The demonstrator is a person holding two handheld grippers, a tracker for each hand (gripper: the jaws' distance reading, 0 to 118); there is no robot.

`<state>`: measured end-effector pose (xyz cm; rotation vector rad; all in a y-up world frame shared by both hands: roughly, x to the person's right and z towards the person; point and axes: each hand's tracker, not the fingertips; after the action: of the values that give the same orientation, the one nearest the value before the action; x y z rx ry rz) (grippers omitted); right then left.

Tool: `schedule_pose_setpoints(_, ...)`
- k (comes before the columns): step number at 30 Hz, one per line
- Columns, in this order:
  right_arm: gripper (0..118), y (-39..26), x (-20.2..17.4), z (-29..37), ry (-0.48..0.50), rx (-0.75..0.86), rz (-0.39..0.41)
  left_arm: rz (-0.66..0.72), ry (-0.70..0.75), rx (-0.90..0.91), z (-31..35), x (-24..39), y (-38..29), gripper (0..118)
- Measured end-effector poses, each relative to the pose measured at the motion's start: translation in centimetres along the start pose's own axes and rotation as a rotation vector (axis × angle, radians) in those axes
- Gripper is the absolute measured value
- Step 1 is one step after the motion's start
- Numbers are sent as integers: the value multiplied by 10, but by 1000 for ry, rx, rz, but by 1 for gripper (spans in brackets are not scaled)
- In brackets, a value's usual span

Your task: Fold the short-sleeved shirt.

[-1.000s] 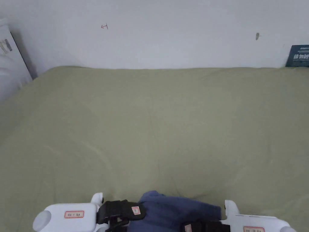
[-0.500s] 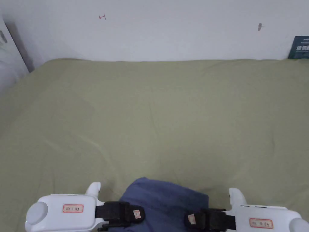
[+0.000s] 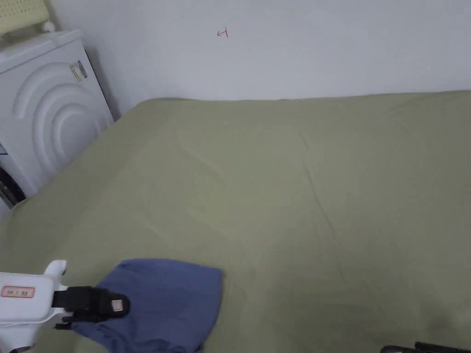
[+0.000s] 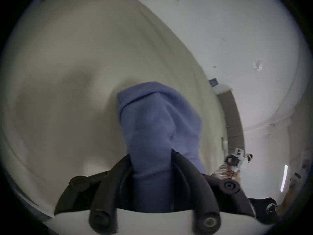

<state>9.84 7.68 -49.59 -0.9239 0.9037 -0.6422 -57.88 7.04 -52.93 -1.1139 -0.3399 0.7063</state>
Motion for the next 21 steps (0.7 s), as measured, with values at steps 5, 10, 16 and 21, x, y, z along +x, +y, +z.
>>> schedule_pose_setpoints(5,1,-8,-12,-3,-52,-31,21,87,-19,53,17,-44,2,22)
schedule_pose_setpoints(10,1,-6,-18,1,-59,-43,39,17,165,61,37,-18,-2,61)
schedule_pose_setpoints(16,1,8,-39,56,-159,47,142,-42,588,298,138,63,-12,65)
schedule_pose_setpoints(21,1,24,-56,116,-405,215,227,-370,546,603,135,216,-66,13)
